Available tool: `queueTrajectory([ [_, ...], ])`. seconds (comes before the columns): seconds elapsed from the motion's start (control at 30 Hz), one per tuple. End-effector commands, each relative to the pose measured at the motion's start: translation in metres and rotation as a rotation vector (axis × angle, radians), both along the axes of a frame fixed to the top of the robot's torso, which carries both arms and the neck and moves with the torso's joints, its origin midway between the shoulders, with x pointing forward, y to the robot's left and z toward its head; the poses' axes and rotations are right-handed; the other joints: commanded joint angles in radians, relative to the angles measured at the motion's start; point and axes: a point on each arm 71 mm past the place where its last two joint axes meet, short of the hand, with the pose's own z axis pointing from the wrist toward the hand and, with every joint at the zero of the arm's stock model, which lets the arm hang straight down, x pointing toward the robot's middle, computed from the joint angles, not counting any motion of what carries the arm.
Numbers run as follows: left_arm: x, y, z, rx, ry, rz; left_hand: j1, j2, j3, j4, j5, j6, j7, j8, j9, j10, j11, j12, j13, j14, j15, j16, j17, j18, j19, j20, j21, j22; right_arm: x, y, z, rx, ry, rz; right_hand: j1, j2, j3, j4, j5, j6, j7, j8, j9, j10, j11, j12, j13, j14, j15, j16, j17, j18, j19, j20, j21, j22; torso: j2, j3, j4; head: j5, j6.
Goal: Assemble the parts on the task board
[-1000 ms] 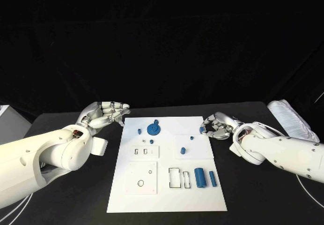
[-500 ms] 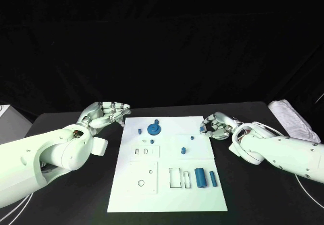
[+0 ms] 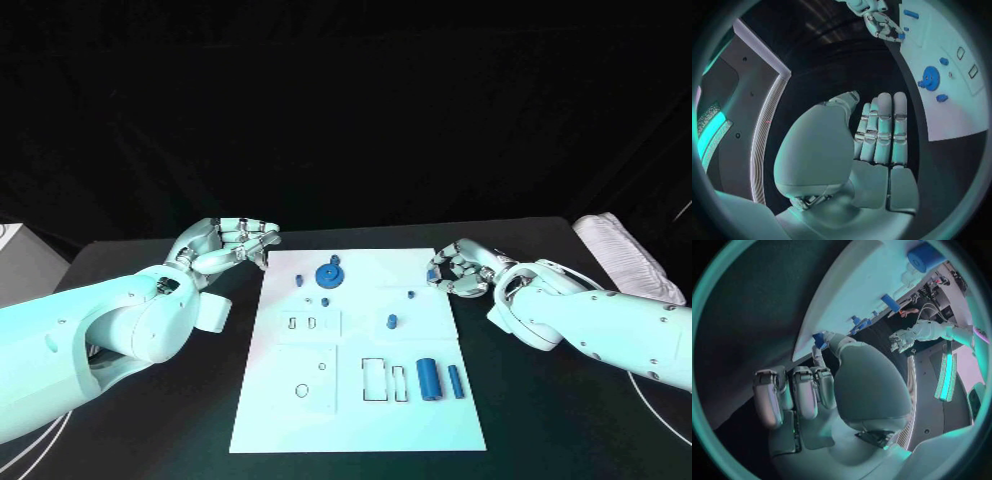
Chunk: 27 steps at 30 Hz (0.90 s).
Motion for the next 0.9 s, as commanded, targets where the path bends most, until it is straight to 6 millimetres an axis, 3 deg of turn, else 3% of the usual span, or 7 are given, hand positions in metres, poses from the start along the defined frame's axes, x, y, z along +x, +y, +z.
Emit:
queueTrajectory([
  [0.03, -0.001, -0.002, 0.001, -0.009, 0.001, -0.021, -0.004, 0.000, 0.006, 0.003, -0.003, -0.007, 0.002, -0.006, 0.001, -0.006, -0.001, -0.005, 0.001, -0.007, 0.000, 0.006, 0.001, 0.013, -0.003, 0.000, 0.005, 0.001, 0.000, 0.002, -0.001, -0.013, 0.005, 0.016, 0.008, 0.022, 0.018, -0.008, -0.002, 0.024, -0.005, 0.013, 0.003, 0.074, -0.002, 0.006, 0.235, 0.103, -0.003, 0.004, 0.263, -0.007, 0.107, 0.001, 0.002, 0.263, 0.000, 0.0001, -0.0004, 0.002, -0.001],
  [0.17, -0.001, -0.002, 0.001, -0.008, 0.001, -0.020, -0.005, 0.001, 0.006, 0.003, -0.004, -0.008, 0.002, -0.006, 0.002, -0.007, -0.001, -0.004, 0.001, -0.008, 0.000, 0.006, 0.000, 0.013, -0.004, 0.001, 0.005, 0.001, 0.000, 0.003, -0.001, -0.015, 0.002, 0.017, 0.008, 0.032, 0.035, -0.019, -0.003, 0.050, -0.019, 0.031, 0.009, 0.078, -0.013, 0.009, 0.238, 0.103, -0.017, 0.004, 0.263, -0.007, 0.107, -0.011, 0.002, 0.263, 0.000, 0.0003, -0.0004, 0.002, -0.001],
  [0.47, -0.001, -0.002, 0.001, -0.008, 0.001, -0.019, -0.005, 0.001, 0.006, 0.003, -0.004, -0.008, 0.002, -0.006, 0.002, -0.007, -0.001, -0.004, 0.001, -0.008, 0.000, 0.006, 0.000, 0.013, -0.004, 0.001, 0.005, 0.001, 0.001, 0.002, 0.002, -0.006, -0.040, 0.001, -0.013, 0.065, 0.055, -0.042, -0.005, 0.108, -0.054, 0.102, 0.038, 0.089, -0.045, 0.021, 0.248, 0.103, -0.048, 0.004, 0.263, -0.007, 0.107, -0.040, 0.002, 0.263, -0.001, 0.0004, -0.0017, 0.002, -0.001],
  [0.8, -0.001, -0.002, 0.000, -0.007, 0.000, -0.019, -0.006, 0.001, 0.006, 0.003, -0.005, -0.008, 0.002, -0.006, 0.003, -0.007, -0.001, -0.004, 0.002, -0.009, 0.001, 0.007, 0.000, 0.013, -0.006, 0.001, 0.006, 0.001, -0.003, 0.008, 0.009, 0.031, -0.105, -0.041, -0.028, 0.061, 0.051, -0.044, -0.005, 0.098, -0.054, 0.109, 0.042, 0.092, -0.048, 0.024, 0.251, 0.103, -0.048, 0.004, 0.263, -0.007, 0.107, -0.044, 0.002, 0.263, -0.004, -0.0009, -0.0038, 0.003, -0.003],
  [0.9, 0.000, -0.002, 0.000, -0.004, 0.002, -0.020, -0.006, 0.001, 0.006, 0.003, -0.005, -0.008, 0.002, -0.006, 0.003, -0.007, -0.001, -0.004, 0.002, -0.009, 0.001, 0.007, 0.000, 0.013, -0.006, 0.001, 0.006, 0.001, -0.006, 0.014, 0.015, 0.058, -0.093, -0.044, -0.034, 0.065, 0.056, -0.046, -0.004, 0.079, -0.047, 0.106, 0.040, 0.089, -0.043, 0.019, 0.247, 0.103, -0.042, 0.004, 0.263, -0.007, 0.107, -0.041, 0.002, 0.263, -0.005, -0.0017, -0.0034, 0.003, -0.003],
])
